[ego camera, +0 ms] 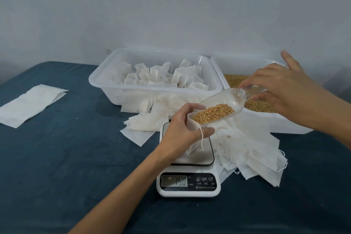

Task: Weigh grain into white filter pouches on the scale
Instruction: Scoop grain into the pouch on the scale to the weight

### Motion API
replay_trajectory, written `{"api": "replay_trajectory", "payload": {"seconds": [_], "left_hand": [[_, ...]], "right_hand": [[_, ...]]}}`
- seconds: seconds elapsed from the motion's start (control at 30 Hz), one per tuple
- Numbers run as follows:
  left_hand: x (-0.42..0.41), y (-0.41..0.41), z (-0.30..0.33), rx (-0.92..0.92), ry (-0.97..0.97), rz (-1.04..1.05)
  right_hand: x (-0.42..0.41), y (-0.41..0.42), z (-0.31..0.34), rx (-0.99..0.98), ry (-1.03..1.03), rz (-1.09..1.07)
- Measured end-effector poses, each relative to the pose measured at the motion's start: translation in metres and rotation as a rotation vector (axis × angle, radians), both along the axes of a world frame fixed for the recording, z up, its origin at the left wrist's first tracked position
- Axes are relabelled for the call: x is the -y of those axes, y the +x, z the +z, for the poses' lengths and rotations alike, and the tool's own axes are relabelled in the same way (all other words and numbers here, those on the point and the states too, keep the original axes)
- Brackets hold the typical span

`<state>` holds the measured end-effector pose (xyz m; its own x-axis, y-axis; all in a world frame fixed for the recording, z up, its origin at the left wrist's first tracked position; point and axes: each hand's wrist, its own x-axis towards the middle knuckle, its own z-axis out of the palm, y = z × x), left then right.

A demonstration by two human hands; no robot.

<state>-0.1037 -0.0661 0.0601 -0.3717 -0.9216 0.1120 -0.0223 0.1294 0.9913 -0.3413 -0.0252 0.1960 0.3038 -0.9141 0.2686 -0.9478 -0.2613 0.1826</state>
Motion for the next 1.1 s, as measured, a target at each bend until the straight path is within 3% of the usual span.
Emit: {"api": "replay_trajectory", "payload": {"seconds": [1.1], "left_hand": [[0.0012, 0.0003, 0.0003, -0.04, -0.001, -0.005]], "right_hand": [[-0.0022, 0.0019, 0.0034, 0.003, -0.001, 0.019]]}}
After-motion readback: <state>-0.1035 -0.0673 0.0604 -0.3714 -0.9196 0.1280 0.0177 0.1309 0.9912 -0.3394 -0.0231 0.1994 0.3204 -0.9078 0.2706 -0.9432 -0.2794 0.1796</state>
